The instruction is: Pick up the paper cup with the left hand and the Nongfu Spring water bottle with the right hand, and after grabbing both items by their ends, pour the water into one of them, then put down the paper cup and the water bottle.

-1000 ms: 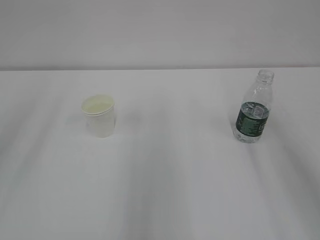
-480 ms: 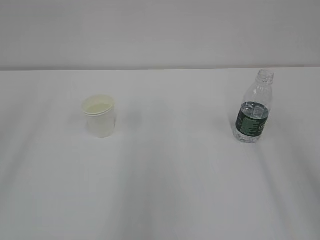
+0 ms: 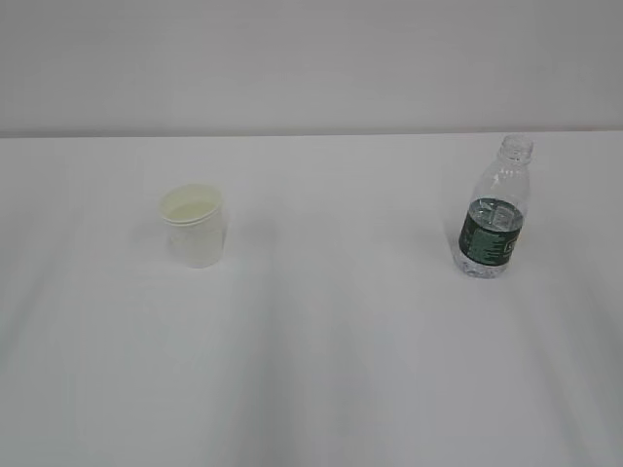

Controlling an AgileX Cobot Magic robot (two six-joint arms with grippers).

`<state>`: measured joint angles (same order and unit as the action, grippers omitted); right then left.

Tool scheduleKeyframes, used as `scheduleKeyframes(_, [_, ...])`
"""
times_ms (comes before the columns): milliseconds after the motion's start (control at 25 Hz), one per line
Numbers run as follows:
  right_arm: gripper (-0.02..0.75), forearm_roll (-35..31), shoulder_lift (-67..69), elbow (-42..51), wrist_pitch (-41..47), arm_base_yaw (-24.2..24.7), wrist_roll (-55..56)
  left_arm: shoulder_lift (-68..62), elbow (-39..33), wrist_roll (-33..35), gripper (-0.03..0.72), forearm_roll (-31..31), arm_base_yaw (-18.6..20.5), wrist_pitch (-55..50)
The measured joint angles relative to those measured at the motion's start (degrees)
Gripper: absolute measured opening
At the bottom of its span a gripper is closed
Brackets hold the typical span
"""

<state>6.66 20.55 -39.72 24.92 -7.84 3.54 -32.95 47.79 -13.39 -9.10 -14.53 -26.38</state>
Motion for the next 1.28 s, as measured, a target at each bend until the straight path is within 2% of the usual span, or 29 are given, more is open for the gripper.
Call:
scheduleKeyframes(400, [0.573,-0.11,-5.93,-0.13,8.34,0.00,0.00,7.54,0.13,0.00,0.557,0.65,0.00,-10.19])
scheduleKeyframes(600, [0.573,-2.15,-9.08,-0.65,10.75,0.00,0.00,11.98,0.13,0.00,0.555,0.90,0.00,-15.89])
scheduleKeyframes(880, [0.573,-4.69,-12.66,-0.65,20.77,0.00,0.00,17.55,0.30,0.00,0.540,1.28,0.00,-26.18])
scheduleKeyframes(1280, [0.573,-6.27,-15.16,-1.01,32.16,0.00,0.00,21.58,0.30,0.00,0.515,1.28,0.00,-34.30])
